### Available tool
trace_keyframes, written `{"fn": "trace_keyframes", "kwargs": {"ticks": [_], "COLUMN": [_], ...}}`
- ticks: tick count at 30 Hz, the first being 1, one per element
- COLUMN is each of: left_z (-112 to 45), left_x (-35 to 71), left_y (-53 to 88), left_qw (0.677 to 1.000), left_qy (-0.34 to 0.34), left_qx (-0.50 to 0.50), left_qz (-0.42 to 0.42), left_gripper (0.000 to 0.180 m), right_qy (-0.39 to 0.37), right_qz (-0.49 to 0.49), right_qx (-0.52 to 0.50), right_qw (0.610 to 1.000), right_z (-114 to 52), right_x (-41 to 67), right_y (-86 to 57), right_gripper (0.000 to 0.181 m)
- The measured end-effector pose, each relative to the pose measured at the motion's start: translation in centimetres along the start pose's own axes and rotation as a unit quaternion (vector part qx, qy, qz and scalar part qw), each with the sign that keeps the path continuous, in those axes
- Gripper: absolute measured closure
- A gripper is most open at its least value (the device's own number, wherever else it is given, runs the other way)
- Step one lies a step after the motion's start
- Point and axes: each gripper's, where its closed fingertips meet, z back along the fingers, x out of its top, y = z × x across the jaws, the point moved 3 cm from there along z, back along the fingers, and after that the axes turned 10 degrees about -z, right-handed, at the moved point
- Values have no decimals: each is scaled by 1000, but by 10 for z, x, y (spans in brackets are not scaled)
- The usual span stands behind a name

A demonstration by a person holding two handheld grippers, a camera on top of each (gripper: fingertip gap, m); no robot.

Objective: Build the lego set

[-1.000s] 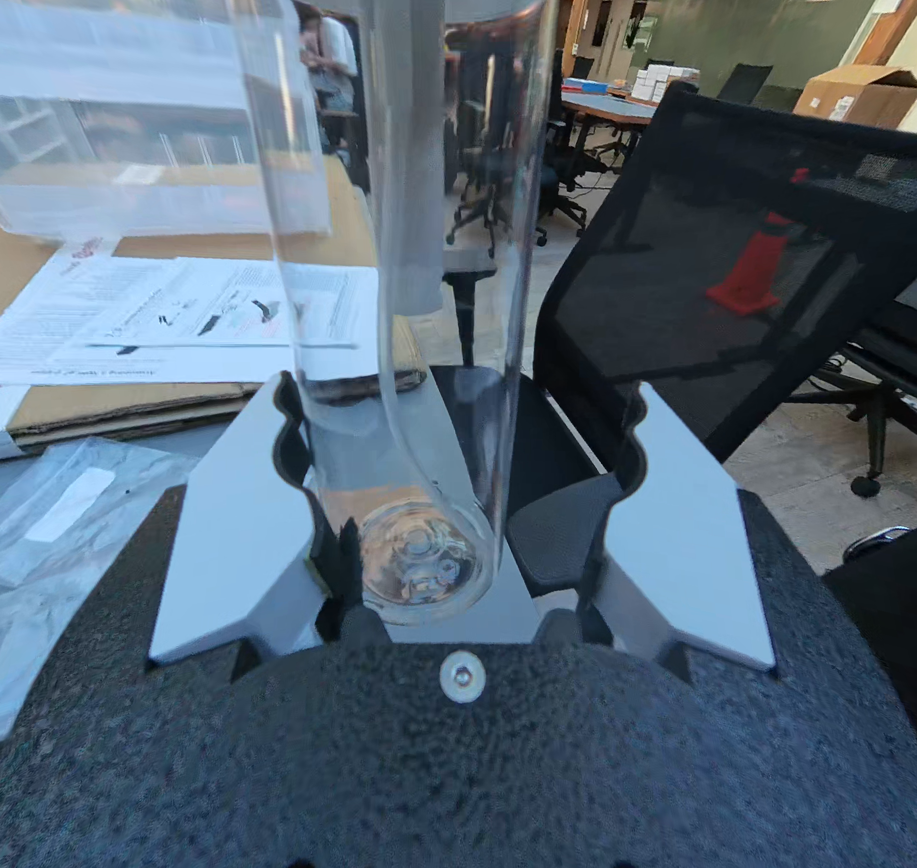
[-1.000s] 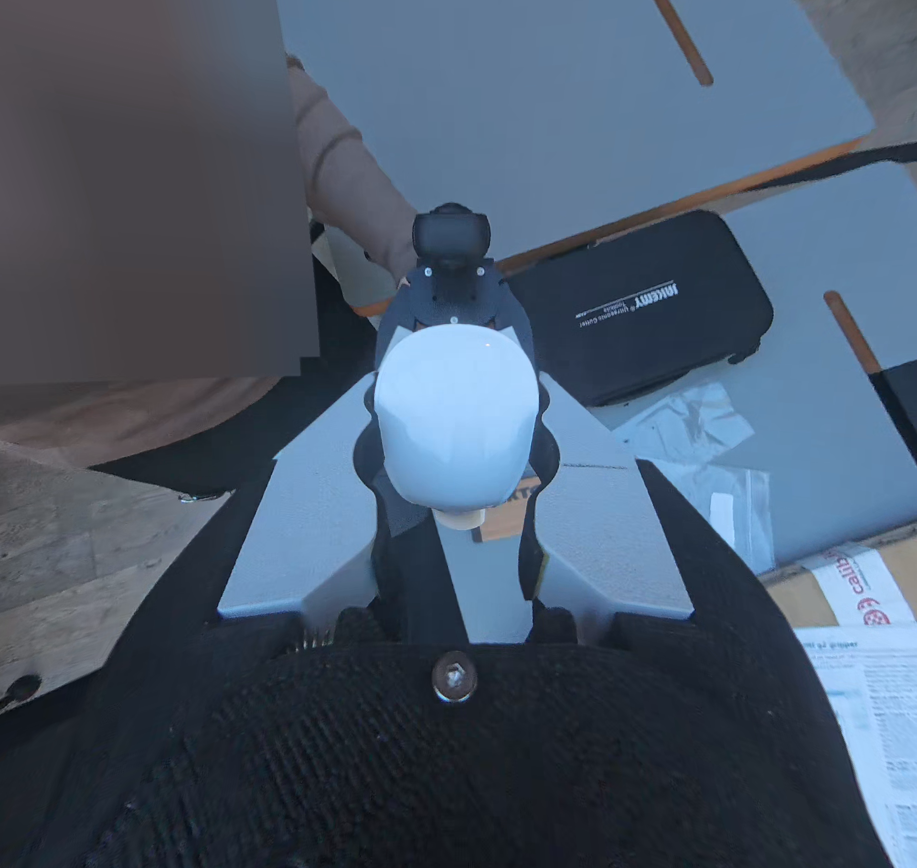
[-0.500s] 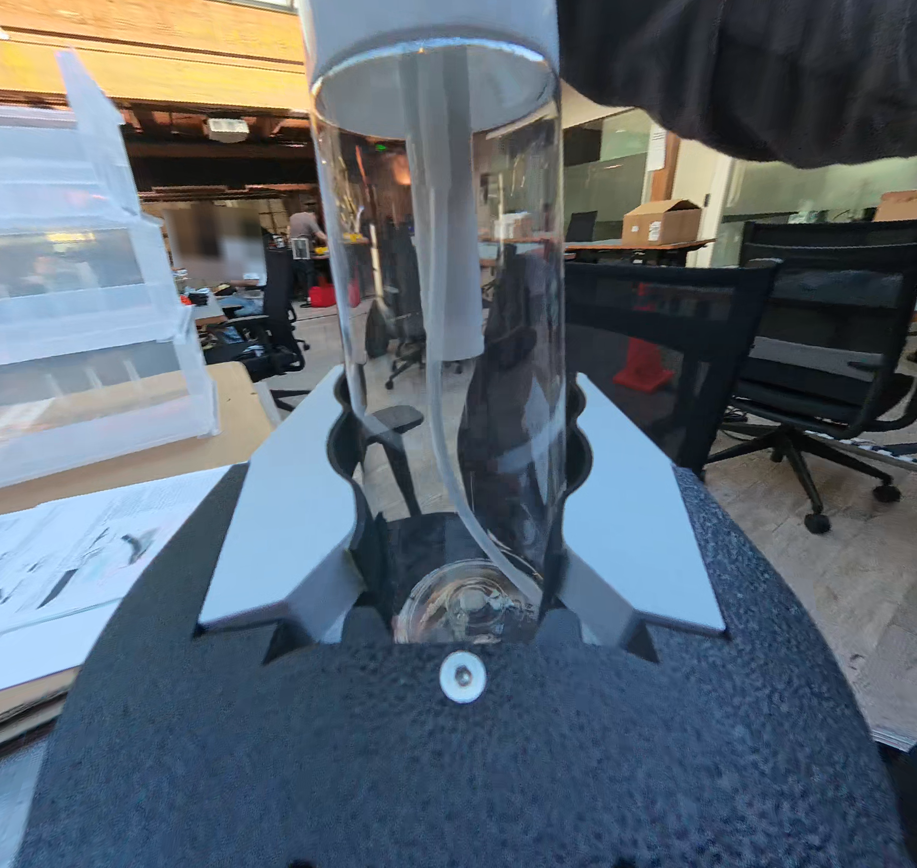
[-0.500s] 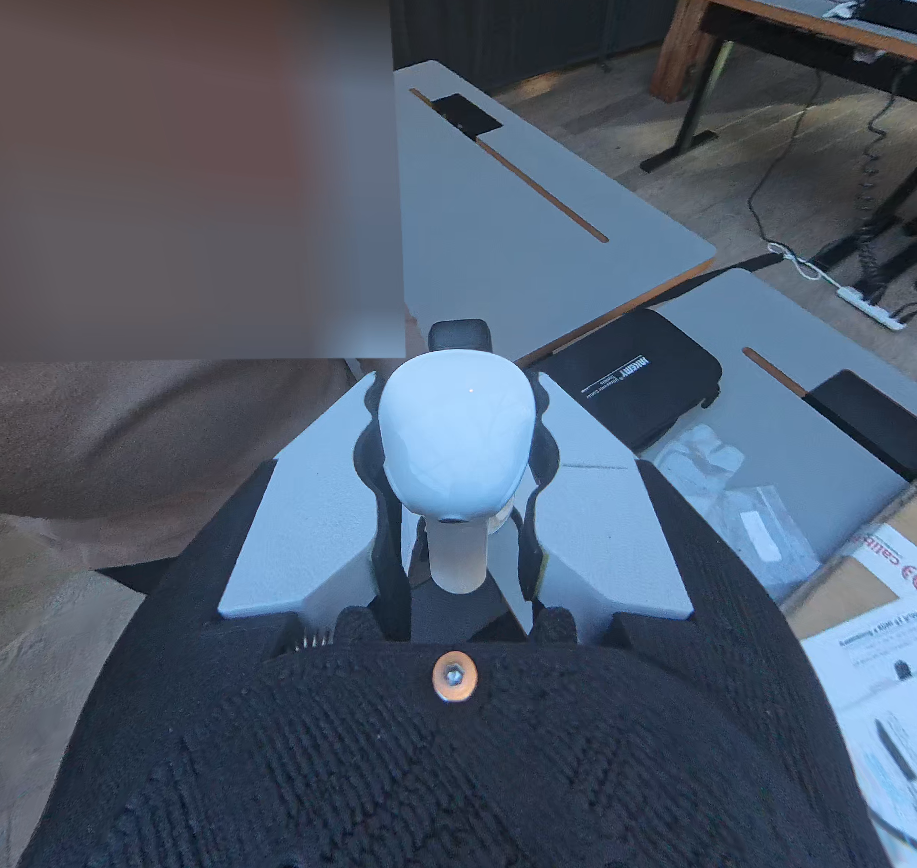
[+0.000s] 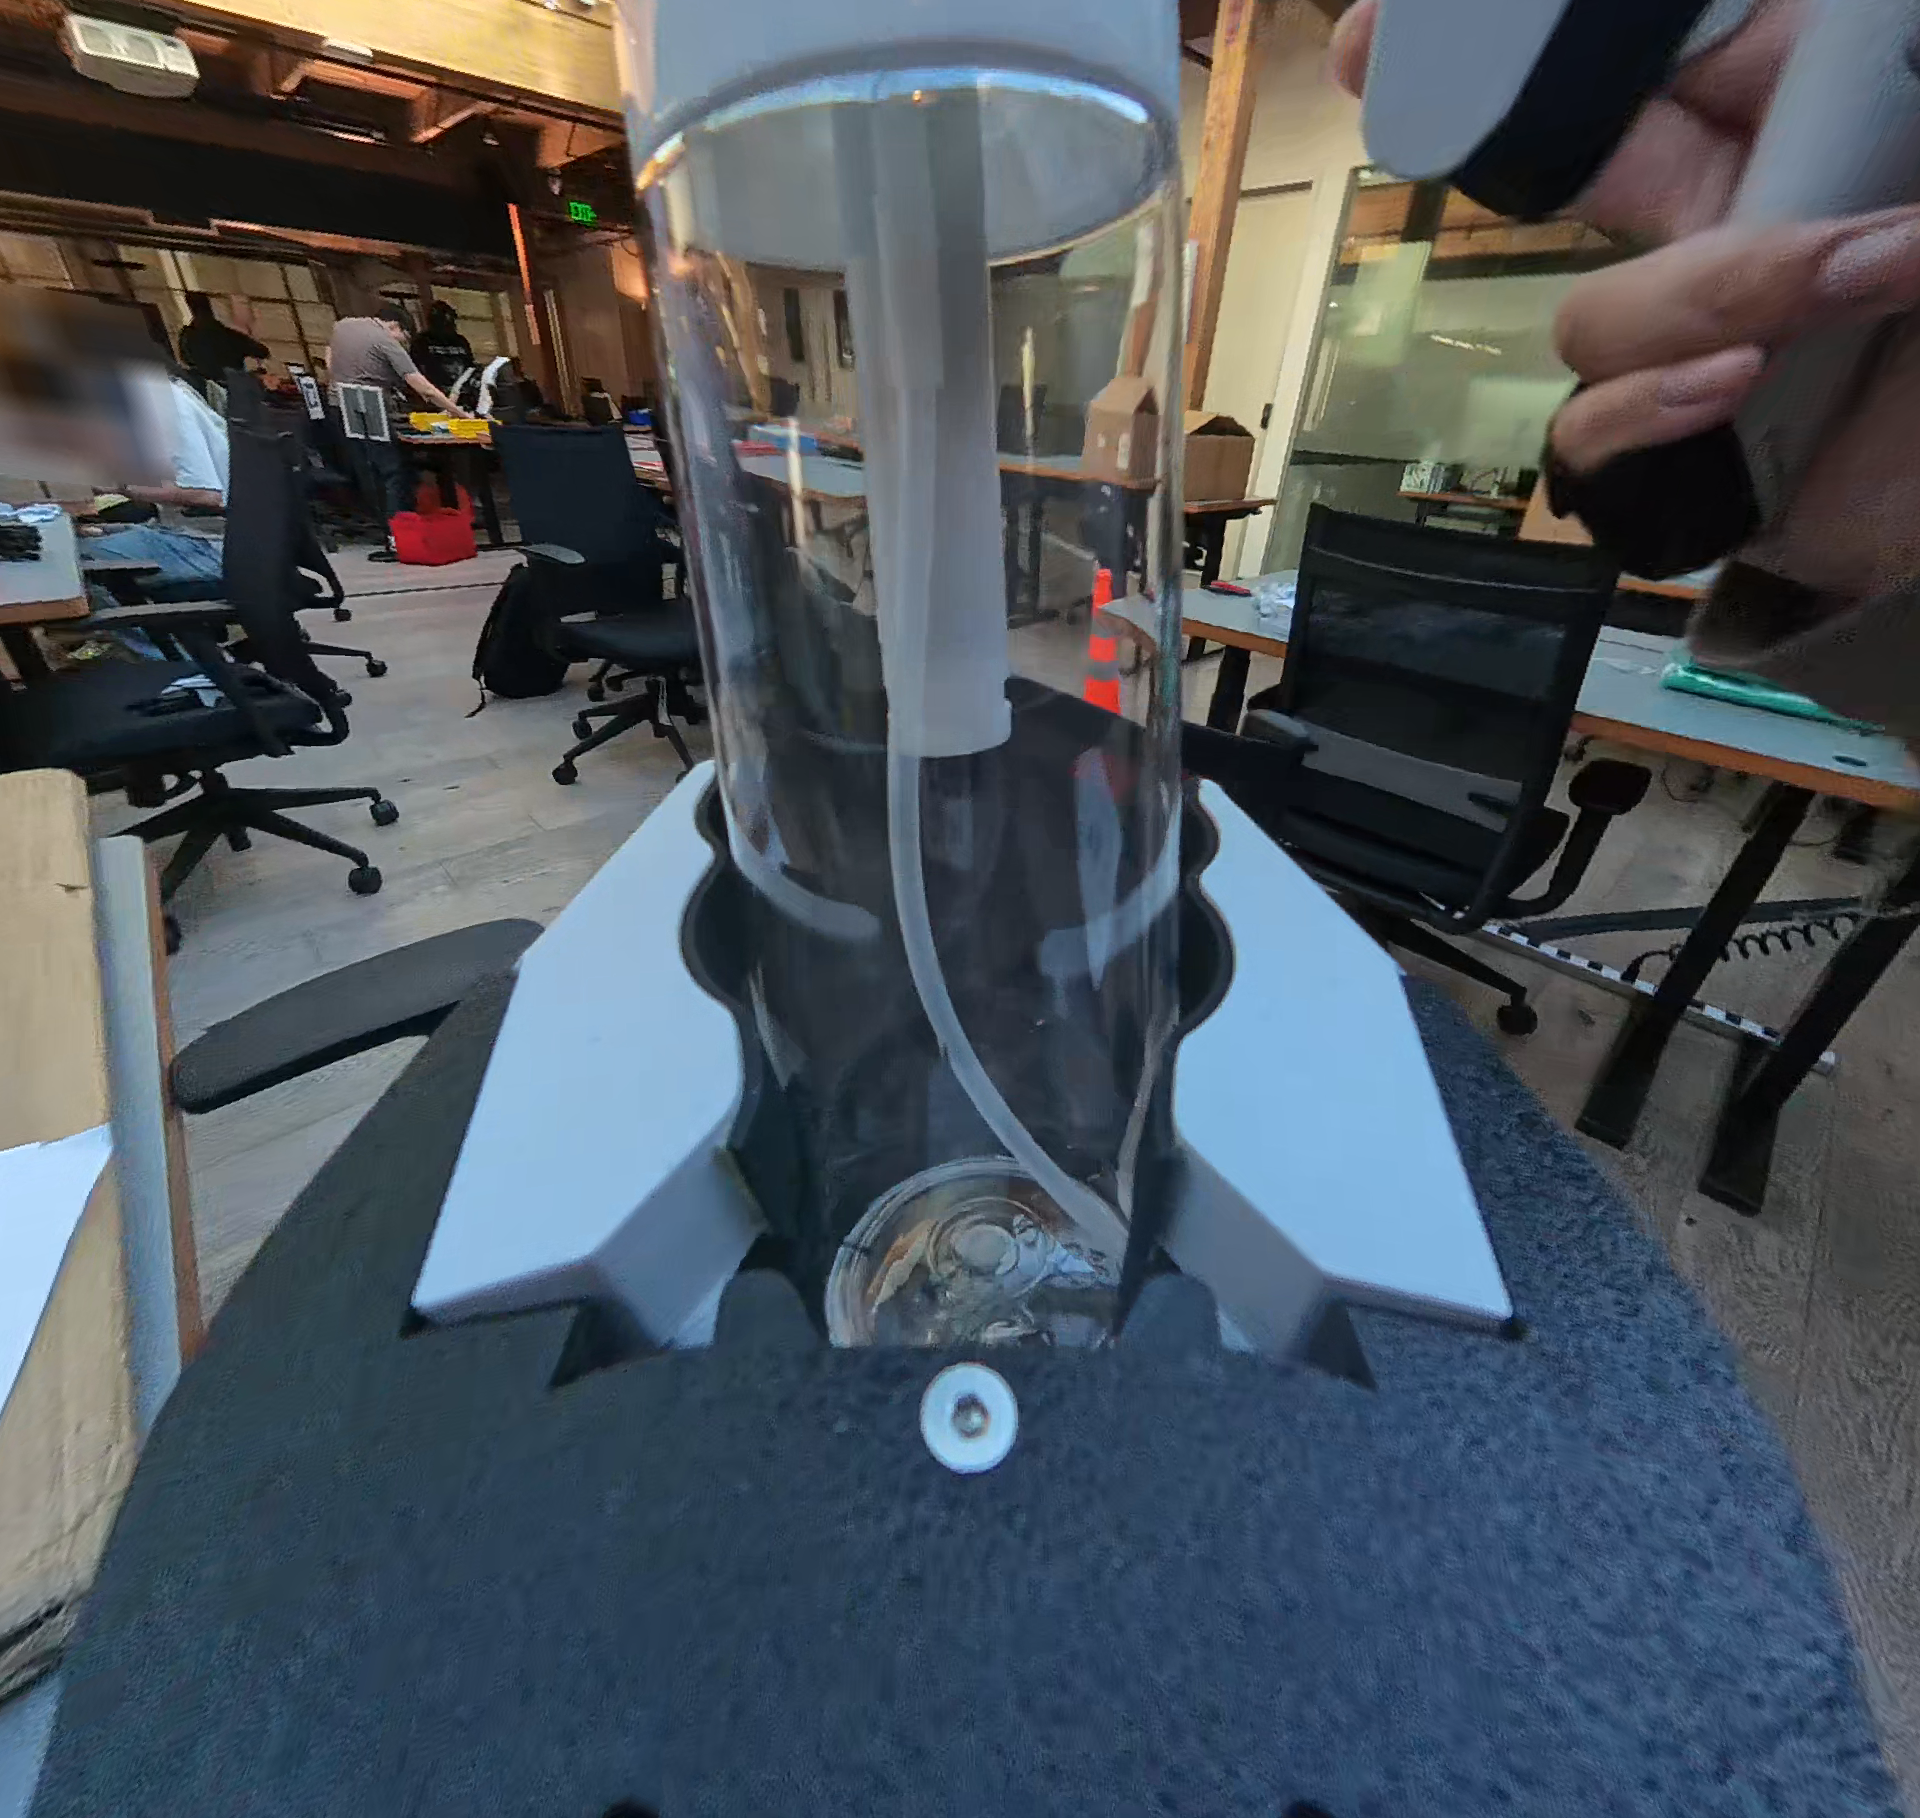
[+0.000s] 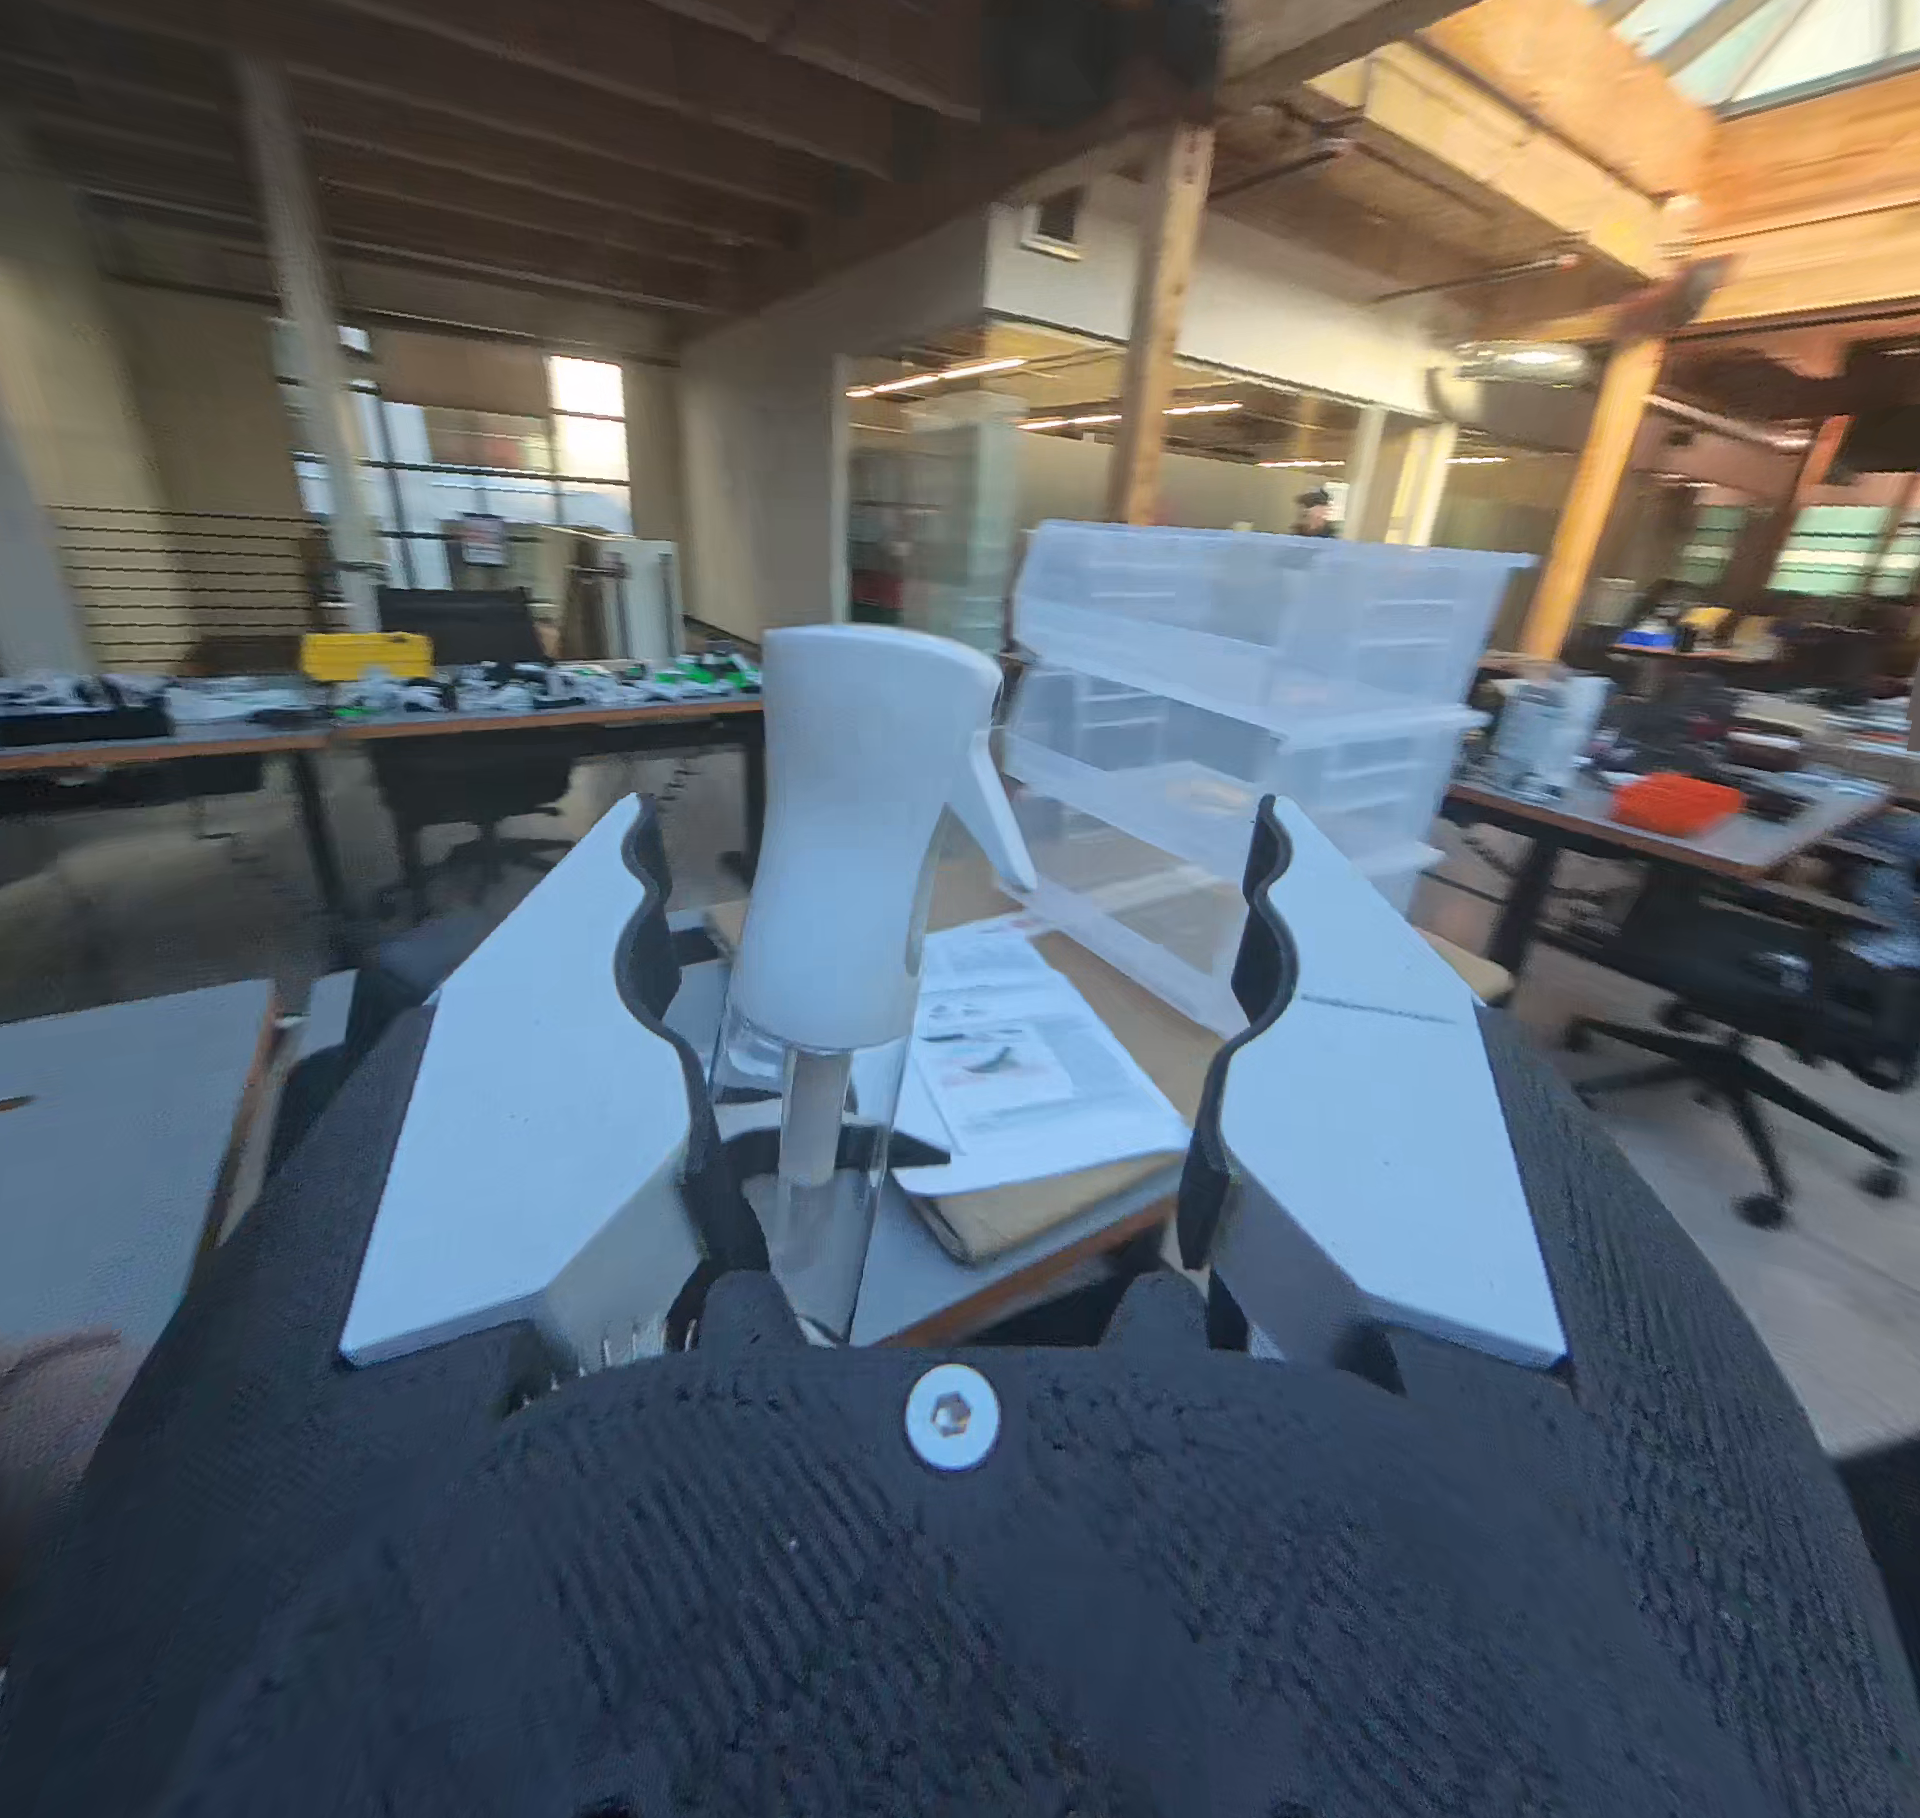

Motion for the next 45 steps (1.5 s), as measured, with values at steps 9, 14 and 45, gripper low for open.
{"fn": "trace_keyframes", "kwargs": {"ticks": [9,14,45], "left_z": [-94,-133,-488], "left_x": [43,52,9], "left_y": [-199,-341,-892], "left_qw": [983,958,732], "left_qy": [-20,-42,84], "left_qx": [-119,-225,-658], "left_qz": [-138,-171,-156], "left_gripper": [100,100,99], "right_qy": [-6,-9,-144], "right_qz": [68,79,-18], "right_qx": [-231,-339,-693], "right_qw": [971,937,706], "right_z": [180,316,960], "right_x": [31,48,117], "right_y": [-10,-24,-276], "right_gripper": [73,86,105]}}
